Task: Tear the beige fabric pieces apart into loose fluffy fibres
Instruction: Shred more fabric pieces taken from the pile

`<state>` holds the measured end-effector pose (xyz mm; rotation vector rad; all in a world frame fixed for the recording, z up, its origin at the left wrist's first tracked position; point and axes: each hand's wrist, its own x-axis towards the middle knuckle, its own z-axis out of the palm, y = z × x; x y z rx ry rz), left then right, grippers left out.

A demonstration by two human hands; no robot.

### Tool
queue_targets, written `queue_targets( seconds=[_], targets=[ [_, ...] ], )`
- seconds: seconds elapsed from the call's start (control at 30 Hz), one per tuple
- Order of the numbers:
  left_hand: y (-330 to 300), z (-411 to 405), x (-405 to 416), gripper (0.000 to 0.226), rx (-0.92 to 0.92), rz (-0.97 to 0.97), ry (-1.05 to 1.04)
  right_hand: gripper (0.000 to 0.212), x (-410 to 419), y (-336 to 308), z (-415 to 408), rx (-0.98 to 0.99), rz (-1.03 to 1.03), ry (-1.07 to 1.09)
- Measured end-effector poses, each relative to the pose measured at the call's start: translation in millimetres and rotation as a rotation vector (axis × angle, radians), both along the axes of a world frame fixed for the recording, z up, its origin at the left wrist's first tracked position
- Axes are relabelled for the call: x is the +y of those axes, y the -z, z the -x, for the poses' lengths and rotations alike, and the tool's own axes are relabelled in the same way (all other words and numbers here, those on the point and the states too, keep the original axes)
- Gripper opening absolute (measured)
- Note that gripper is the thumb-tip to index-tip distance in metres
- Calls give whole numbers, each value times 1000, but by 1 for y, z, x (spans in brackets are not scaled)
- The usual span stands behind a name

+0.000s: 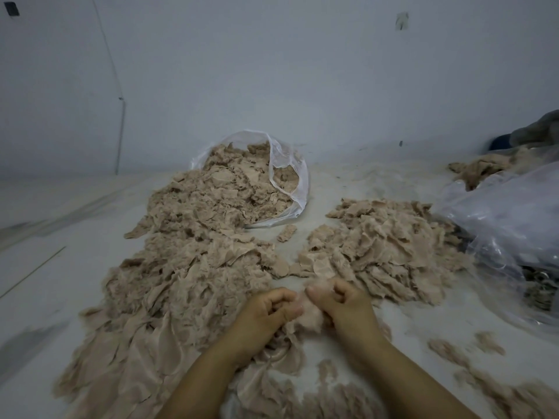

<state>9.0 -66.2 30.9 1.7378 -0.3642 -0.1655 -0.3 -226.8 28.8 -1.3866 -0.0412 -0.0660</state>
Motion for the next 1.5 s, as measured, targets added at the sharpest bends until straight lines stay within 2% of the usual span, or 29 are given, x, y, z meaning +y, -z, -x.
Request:
queue_targets(
  seconds=[0.1,0.23,0.3,0.33,0.37,0.4,0.47,0.5,0.53,0.6,0.63,0.7,0.8,0.9,0.97,1.0,1.07,1.13,1.2,1.27,1.4,1.5],
  targets=[
    [0,-4,4,6,-14,-1,-55,14,-14,-1,-8,12,-118,218],
    [4,-7,4,13,-34,5,-137,8,-17,3,-12,66,-134,106],
    [3,-6,0,14,-49,7,-149,2,-14,3,-16,88,-366,97],
    [3,-5,-1,14,-52,23,-166,13,-13,2,-15,92,-437,93],
    [3,-6,-1,14,-57,41,-192,25,-12,2,-14,104,-430,78],
    [3,-7,-1,14,-64,59,-221,38,-10,3,-11,116,-321,43],
    [4,-8,-2,14,-70,82,-274,55,-2,6,-4,137,19,-96],
    [5,-8,-3,14,-80,87,-289,54,2,6,-1,132,158,-157],
    [5,-8,-5,14,-97,85,-296,45,4,8,1,92,255,-202],
    [4,-7,-6,18,-104,97,-284,14,7,9,0,1,363,-194],
    [3,-7,-5,22,-81,112,-252,8,6,9,-1,-25,381,-171],
    [3,-8,-2,30,-44,84,-165,15,5,8,0,-33,360,-165],
    [1,-7,-2,6,-93,1,-137,17,4,6,3,-3,297,-177],
    [1,-9,-3,14,-133,34,-227,14,6,4,4,31,243,-207],
    [1,-8,-3,10,-164,44,-261,34,8,6,6,23,347,-245],
    [1,-8,-3,9,-172,59,-254,37,10,8,6,-4,419,-229],
    [-2,-6,-1,9,-140,80,-164,28,11,9,4,-49,463,-99],
    [-1,-8,5,27,-125,-67,-92,24,7,8,0,6,310,11],
    [1,-11,9,29,-167,-236,-114,26,3,8,-3,69,147,41],
    [1,-13,9,20,-199,-179,-182,27,0,9,-4,85,111,56],
    [0,-16,12,23,-168,52,-272,22,-2,11,-4,103,119,37],
    [5,-17,11,17,-152,58,-269,12,-1,7,0,93,230,-92]
  ],
)
